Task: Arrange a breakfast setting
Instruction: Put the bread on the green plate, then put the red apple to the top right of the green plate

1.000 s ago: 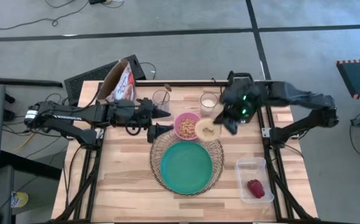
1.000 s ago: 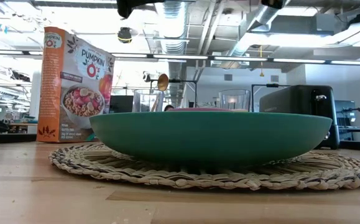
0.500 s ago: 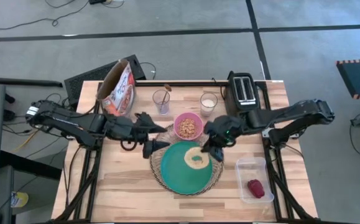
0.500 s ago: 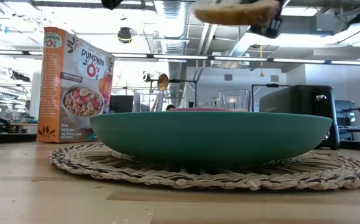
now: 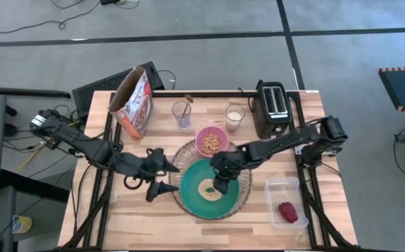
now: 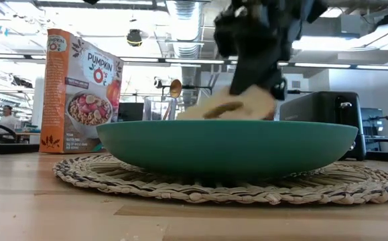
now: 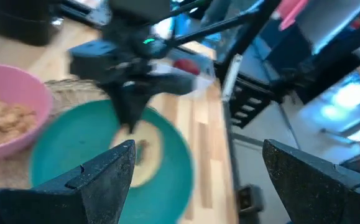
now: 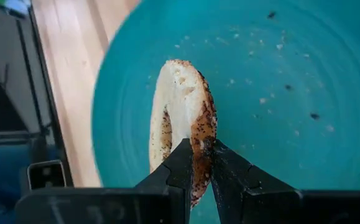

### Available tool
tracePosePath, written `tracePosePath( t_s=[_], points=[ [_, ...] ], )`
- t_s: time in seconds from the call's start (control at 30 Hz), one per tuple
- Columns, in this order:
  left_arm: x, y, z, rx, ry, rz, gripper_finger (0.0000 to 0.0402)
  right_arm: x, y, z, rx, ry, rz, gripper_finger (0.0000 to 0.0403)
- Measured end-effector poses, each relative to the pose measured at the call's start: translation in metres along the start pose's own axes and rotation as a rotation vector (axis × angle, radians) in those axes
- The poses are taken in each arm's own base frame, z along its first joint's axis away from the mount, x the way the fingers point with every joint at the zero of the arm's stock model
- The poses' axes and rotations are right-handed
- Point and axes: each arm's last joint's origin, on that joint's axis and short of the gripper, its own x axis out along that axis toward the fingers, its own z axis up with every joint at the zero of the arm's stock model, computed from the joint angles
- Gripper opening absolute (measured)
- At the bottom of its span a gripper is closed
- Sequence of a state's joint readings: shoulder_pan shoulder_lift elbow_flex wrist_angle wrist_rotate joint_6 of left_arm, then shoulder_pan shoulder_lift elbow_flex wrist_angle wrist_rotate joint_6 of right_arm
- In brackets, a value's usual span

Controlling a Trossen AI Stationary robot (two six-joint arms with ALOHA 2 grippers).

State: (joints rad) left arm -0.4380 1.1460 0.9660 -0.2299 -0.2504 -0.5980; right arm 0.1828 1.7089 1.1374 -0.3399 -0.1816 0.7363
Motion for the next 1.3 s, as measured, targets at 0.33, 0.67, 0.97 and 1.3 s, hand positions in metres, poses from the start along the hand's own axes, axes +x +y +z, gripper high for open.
tracePosePath(
  t_s=[0.33,0.67,0.97,1.3],
  points=[
    [-0.002,-0.004,-0.004,-0.004,0.011,-0.026,0.0336,0.030,-0.014,0.004,0.078,0.036,-0.012,0.0072],
    [-0.002,-0.004,-0.004,-0.002,0.013,-0.029,0.0336,0.033,-0.023,0.004,0.096,0.039,-0.061,0.0106],
    [-0.002,-0.004,-0.004,-0.001,0.024,-0.043,0.0336,0.030,-0.027,0.006,0.066,0.039,-0.080,0.0208],
    [-0.002,-0.004,-0.004,-0.097,0.027,-0.042,0.0336,-0.046,0.012,0.003,-0.059,0.001,-0.008,0.0227]
  ],
)
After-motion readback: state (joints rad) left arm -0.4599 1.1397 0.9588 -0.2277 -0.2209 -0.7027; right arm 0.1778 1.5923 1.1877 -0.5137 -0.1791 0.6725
